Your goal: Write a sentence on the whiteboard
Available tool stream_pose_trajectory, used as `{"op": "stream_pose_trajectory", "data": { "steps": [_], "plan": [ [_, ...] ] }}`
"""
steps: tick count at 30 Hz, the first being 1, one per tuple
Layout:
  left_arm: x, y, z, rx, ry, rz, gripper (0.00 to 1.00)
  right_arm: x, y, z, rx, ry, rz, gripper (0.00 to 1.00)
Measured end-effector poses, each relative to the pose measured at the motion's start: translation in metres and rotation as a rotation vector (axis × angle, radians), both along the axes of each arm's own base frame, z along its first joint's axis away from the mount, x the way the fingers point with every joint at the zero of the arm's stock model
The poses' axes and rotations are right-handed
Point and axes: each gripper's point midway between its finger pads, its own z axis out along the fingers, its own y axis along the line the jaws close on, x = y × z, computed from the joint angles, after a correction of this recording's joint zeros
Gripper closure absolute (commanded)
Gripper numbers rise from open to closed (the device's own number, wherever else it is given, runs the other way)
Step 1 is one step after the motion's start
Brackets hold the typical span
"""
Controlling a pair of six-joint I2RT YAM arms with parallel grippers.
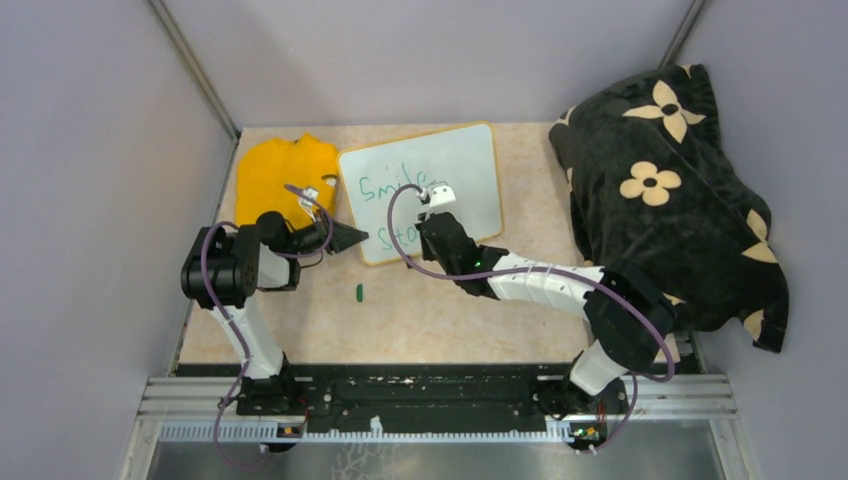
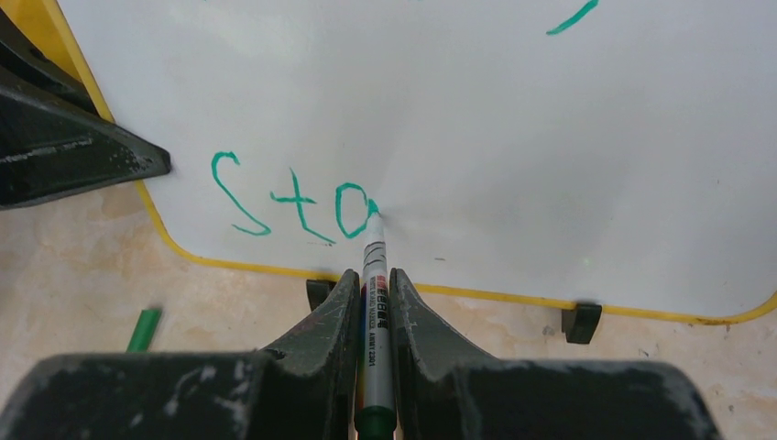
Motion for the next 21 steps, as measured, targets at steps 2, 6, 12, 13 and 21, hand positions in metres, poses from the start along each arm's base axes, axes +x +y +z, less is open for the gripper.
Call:
{"op": "stream_pose_trajectory", "data": {
  "steps": [2,6,12,13,21],
  "plan": [
    [0.000,0.000,0.000,0.000,0.000,0.000,1.00,-0.002,-0.002,-0.003,-0.003,0.005,0.001,1.00],
    [0.000,0.000,0.000,0.000,0.000,0.000,1.00,-0.005,-0.004,-0.009,-0.006,0.017,0.002,1.00],
    [0.000,0.000,0.000,0.000,0.000,-0.001,1.00,-0.006,-0.006,-0.008,-0.003,0.022,0.000,1.00],
    [0.000,0.000,0.000,0.000,0.000,-0.001,1.00,-0.006,-0.007,-0.006,0.000,0.020,-0.001,1.00],
    [0.000,0.000,0.000,0.000,0.000,-0.001,1.00,-0.005,-0.009,0.027,0.053,-0.031,-0.004,1.00]
  ]
}}
